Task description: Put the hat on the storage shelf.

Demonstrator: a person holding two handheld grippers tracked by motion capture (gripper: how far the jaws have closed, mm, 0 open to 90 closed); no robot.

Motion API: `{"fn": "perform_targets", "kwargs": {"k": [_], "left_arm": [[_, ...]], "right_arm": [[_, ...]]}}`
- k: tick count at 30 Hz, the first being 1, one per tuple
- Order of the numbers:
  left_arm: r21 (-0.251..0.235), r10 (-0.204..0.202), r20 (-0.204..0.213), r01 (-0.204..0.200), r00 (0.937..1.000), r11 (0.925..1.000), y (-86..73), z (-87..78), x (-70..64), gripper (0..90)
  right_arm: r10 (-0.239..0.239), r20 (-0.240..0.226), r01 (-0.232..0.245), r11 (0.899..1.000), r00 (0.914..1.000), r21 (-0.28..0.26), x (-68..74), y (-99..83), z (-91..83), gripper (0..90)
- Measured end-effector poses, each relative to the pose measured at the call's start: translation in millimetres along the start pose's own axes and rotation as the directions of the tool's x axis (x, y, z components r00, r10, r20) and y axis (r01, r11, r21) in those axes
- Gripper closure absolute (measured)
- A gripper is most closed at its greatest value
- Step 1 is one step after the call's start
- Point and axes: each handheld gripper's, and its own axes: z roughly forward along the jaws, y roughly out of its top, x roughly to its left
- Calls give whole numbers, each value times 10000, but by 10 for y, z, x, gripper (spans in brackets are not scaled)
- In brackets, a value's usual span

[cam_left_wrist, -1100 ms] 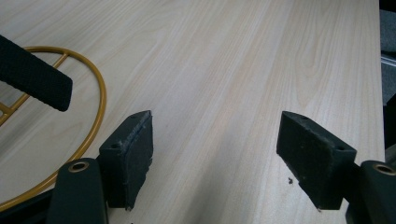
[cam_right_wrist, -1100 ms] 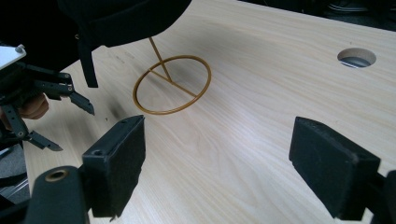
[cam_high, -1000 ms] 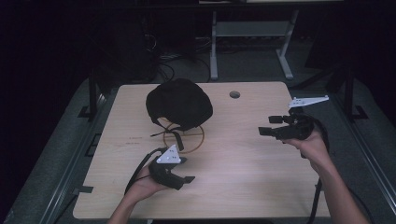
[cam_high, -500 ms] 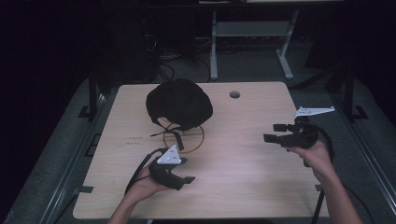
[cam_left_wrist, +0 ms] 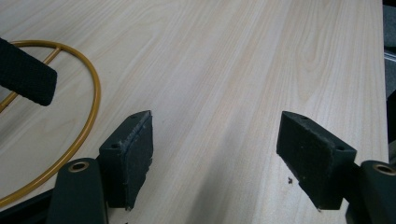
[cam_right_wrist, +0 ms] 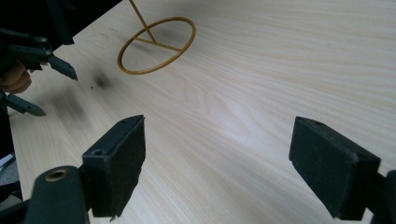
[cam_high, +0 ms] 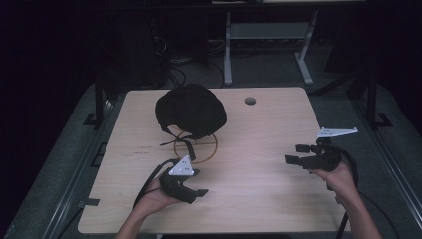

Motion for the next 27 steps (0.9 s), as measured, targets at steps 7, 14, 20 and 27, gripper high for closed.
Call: {"fn": "perform_targets", "kwargs": {"k": [7,14,20,27], "left_arm": [[55,23,-9,-23,10000,10000,-5,10,-3,270],[72,-35,-2,35,10000,10000,-17,25,-3,270],[100,-17,39,17,10000,9999,-28,42,-7,271],[71,89,-50,-88,9999,9999,-25,52,-18,270]], "right_arm": [[82,117,-83,9999,9999,104,6,-129,-5,182],[-9,205,5,9999,9998,170,38,-251,-24,181],[-143,243,137,9997,9996,212,72,-380,-17,181],[-175,180,171,9996,9997,226,125,-547,7,181]]}}
